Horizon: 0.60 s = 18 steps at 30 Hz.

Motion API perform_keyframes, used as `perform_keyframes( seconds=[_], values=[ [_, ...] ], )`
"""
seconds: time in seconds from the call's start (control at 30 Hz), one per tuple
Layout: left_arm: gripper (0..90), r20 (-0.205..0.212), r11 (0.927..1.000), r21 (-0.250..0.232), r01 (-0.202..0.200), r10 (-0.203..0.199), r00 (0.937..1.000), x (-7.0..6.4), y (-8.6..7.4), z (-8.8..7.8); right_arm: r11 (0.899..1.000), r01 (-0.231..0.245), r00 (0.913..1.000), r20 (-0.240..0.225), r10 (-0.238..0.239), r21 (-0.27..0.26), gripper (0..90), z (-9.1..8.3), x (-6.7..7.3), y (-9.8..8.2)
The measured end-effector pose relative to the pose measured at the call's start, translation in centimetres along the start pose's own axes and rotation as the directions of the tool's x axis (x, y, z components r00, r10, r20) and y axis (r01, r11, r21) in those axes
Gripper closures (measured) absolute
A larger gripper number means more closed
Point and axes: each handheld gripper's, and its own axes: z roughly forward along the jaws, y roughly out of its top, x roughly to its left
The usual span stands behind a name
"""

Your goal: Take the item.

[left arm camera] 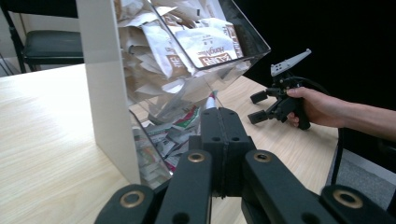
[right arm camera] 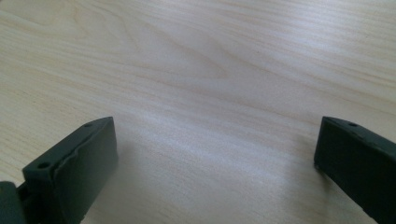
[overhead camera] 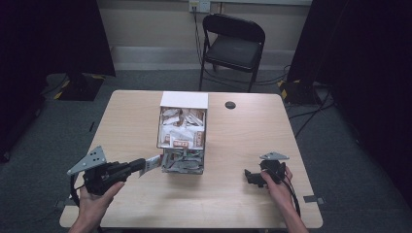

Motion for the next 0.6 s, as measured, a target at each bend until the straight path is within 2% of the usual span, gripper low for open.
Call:
perform_keyframes(
  seconds=[0.07, 0.33, 0.6],
  values=[
    [90.0, -0.009, 0.9999, 0.010, -0.005, 0.005, 0.9999, 0.2, 0.0, -0.3, 1.000, 0.000, 1.0000, 0.000, 0.000, 0.000, 0.0, 0.0, 0.0, 0.0],
    [90.0, -0.046, 0.9999, 0.000, 0.013, -0.013, 0.9988, 1.3, 0.3, -1.6, 1.000, -0.001, 1.0000, -0.001, 0.001, 0.001, 0.0, 0.0, 0.0, 0.0],
    [90.0, -0.085, 0.9995, -0.008, 0.030, -0.030, 0.9959, 2.5, 0.2, -2.2, 1.000, -0.001, 1.0000, -0.001, 0.001, 0.001, 0.0, 0.0, 0.0, 0.0]
  ],
)
